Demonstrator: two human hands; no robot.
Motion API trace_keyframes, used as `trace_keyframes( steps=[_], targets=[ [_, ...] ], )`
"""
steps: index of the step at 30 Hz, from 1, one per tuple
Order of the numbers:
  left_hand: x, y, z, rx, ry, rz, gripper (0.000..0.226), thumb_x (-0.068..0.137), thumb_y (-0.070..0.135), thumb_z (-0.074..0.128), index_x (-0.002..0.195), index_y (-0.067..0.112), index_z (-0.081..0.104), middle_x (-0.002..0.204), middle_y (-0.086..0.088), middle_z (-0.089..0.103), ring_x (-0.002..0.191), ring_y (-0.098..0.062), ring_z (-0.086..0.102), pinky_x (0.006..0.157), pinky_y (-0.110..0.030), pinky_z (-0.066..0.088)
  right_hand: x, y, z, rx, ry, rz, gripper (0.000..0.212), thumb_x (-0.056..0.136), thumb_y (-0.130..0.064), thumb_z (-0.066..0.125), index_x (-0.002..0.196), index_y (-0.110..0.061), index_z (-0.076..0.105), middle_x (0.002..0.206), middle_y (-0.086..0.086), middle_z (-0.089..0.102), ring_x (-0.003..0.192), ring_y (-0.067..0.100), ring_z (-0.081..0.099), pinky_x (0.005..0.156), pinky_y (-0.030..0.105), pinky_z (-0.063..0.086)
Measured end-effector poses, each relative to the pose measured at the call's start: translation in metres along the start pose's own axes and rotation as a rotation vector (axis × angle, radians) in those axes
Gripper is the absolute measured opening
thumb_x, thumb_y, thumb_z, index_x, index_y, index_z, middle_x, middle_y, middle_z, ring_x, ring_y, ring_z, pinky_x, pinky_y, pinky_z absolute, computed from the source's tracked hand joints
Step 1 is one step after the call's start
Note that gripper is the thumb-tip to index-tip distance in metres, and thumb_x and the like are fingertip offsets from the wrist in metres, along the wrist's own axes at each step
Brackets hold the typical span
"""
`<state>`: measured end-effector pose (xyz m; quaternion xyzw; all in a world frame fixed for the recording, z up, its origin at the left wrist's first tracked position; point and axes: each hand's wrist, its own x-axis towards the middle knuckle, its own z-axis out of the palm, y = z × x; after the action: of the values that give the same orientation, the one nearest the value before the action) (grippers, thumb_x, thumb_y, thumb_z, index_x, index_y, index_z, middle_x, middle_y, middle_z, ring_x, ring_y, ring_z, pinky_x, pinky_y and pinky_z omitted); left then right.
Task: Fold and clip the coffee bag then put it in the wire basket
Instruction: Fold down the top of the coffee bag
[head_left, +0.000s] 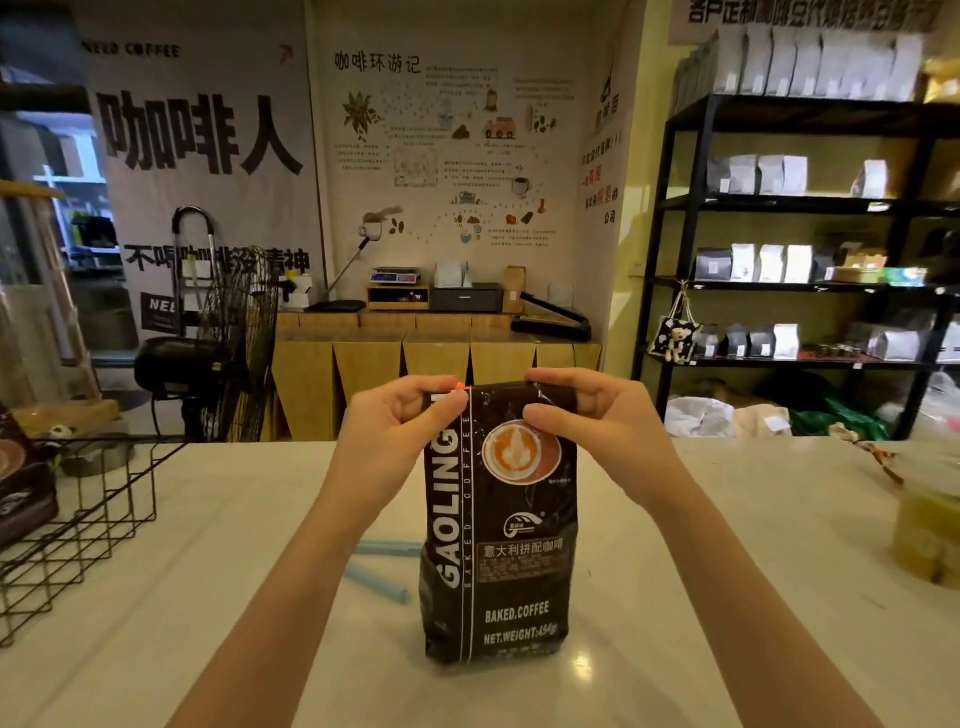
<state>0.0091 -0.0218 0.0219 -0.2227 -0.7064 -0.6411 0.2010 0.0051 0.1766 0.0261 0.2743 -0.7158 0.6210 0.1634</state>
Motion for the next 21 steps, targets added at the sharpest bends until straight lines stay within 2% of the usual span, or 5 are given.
trace_keyframes(
  steps=[7, 10, 13, 18, 21],
  targets=[
    [0.0003, 0.0018, -0.0052, -0.046, 0.05, -0.143, 0.01, 0.071, 0.027, 0.069, 0.078, 0.021, 0.073, 0.077, 0.002, 0.073, 0.074, -0.006, 0.067, 0.064, -0.016, 0.051, -0.0007, -0.0033, 0.001, -0.083, -0.016, 0.059, 0.009, 0.077, -0.022, 0.067, 0.084, -0.028, 0.068, 0.069, -0.016, 0.073, 0.073, 0.005, 0.07, 0.06, 0.014, 0.053],
    [0.0001, 0.0002, -0.0065, -0.09, -0.014, -0.238, 0.032, 0.061, 0.04, 0.068, 0.082, 0.016, 0.073, 0.086, -0.002, 0.073, 0.085, -0.015, 0.066, 0.083, -0.031, 0.047, 0.0005, -0.0031, -0.0002, -0.124, -0.022, 0.093, 0.008, 0.073, -0.036, 0.066, 0.079, -0.032, 0.07, 0.099, -0.012, 0.068, 0.1, 0.014, 0.063, 0.081, 0.029, 0.052],
    [-0.0009, 0.0015, -0.0047, -0.222, -0.098, -0.333, 0.035, 0.061, 0.037, 0.066, 0.082, 0.009, 0.071, 0.071, 0.0, 0.073, 0.071, -0.013, 0.066, 0.076, -0.028, 0.047, 0.0006, -0.004, 0.0019, -0.178, -0.033, 0.094, 0.018, 0.064, -0.049, 0.063, 0.077, -0.039, 0.072, 0.127, -0.016, 0.049, 0.128, 0.014, 0.039, 0.1, 0.04, 0.034],
    [-0.0016, 0.0017, -0.001, -0.267, -0.034, -0.35, 0.024, 0.065, 0.032, 0.066, 0.077, 0.011, 0.07, 0.064, 0.002, 0.072, 0.062, -0.009, 0.066, 0.066, -0.023, 0.049, -0.0009, 0.0003, 0.0033, 0.012, -0.027, 0.153, 0.012, 0.081, -0.02, 0.062, 0.084, -0.015, 0.072, 0.071, -0.008, 0.074, 0.073, 0.007, 0.07, 0.066, 0.016, 0.052],
    [-0.0013, -0.001, 0.0017, -0.235, 0.034, -0.315, 0.015, 0.075, 0.025, 0.065, 0.075, 0.011, 0.071, 0.062, 0.002, 0.072, 0.061, -0.008, 0.066, 0.064, -0.021, 0.05, -0.0001, 0.0032, 0.0072, 0.045, 0.019, 0.154, 0.011, 0.081, -0.019, 0.062, 0.078, -0.015, 0.072, 0.066, -0.006, 0.074, 0.068, 0.009, 0.07, 0.064, 0.015, 0.054]
  ],
)
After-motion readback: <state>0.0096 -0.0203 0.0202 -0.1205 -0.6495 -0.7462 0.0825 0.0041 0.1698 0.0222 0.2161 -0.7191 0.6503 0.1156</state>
